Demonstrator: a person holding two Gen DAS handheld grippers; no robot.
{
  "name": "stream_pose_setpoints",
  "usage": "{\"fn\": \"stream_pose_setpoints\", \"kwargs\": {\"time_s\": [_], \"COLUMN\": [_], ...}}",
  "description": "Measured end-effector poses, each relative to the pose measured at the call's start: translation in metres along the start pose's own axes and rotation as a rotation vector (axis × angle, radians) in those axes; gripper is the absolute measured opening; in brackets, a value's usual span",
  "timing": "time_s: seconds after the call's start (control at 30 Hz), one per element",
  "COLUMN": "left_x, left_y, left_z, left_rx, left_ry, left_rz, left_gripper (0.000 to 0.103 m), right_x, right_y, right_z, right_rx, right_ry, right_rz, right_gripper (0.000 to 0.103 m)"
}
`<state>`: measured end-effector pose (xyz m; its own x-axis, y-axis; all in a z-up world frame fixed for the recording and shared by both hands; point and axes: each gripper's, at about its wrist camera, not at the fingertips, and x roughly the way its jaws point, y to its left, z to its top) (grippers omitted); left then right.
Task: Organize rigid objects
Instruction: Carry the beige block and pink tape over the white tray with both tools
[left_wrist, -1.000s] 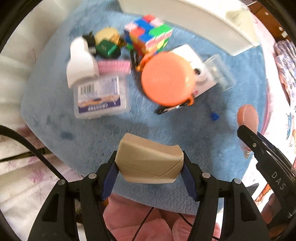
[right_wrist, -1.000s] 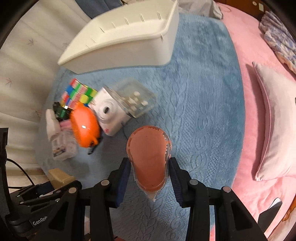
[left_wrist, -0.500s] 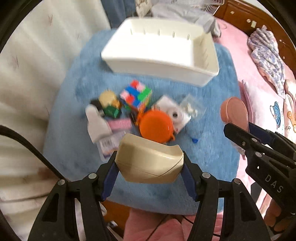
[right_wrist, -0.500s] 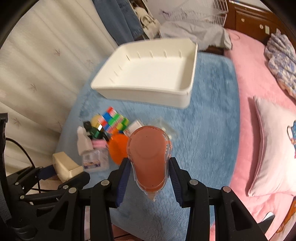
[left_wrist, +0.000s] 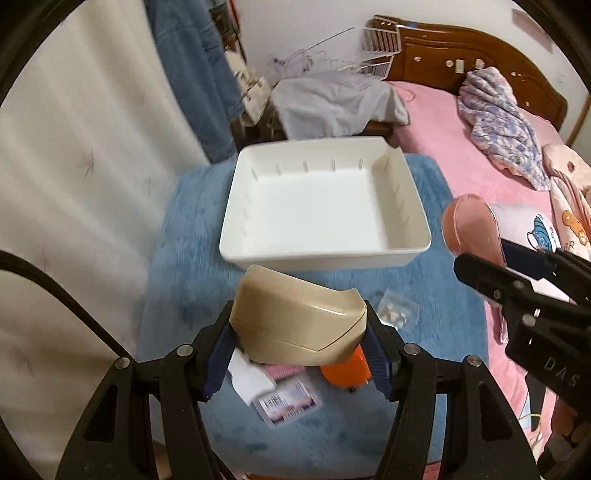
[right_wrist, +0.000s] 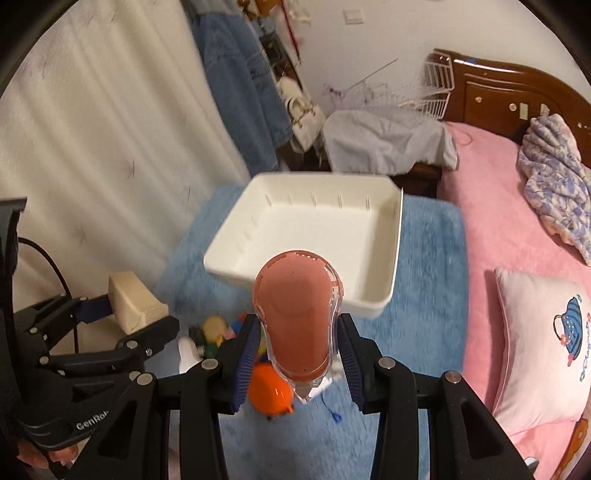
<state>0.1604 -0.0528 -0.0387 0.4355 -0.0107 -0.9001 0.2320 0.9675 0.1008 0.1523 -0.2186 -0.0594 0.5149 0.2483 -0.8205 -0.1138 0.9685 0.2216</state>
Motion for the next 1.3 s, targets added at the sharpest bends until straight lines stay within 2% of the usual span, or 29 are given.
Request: {"fn": "stream_pose_setpoints", "kwargs": {"time_s": [0.23,0.63,0.8,1.1,1.3], "left_x": [0.008,0.042,0.074,0.136,0.169], "left_y": [0.013,0.025,0.027,0.029,0.026], "left_z": [0.031,0.075,0.09,0.11,0.117], "left_rx": [0.072,0.119,0.137,0.112,0.094], "left_ry": [-0.049,-0.092,-0.095,-0.059,-0.048], "left_rz": [-0.022,-0.079,-0.088,-0.127,-0.126], "left_gripper": [0.066,0.066,0.066,0.066,0.066], "right_x": [0.004,0.034,0.057,0.106,0.138], "right_y": [0.004,-0.004,-0.012,-0.031,-0.04], "right_z": [0.027,0.053,0.06,0.064,0.063], "right_rx": [0.076,0.216,0.244,0.276,0.3], "right_ry": [-0.082,-0.144,-0.152,-0.143,-0.123], "right_rz": [-0.031,-0.068,-0.087,-0.105,-0.096], "right_gripper": [0.043,0.043,0.043,0.043,0.043]}}
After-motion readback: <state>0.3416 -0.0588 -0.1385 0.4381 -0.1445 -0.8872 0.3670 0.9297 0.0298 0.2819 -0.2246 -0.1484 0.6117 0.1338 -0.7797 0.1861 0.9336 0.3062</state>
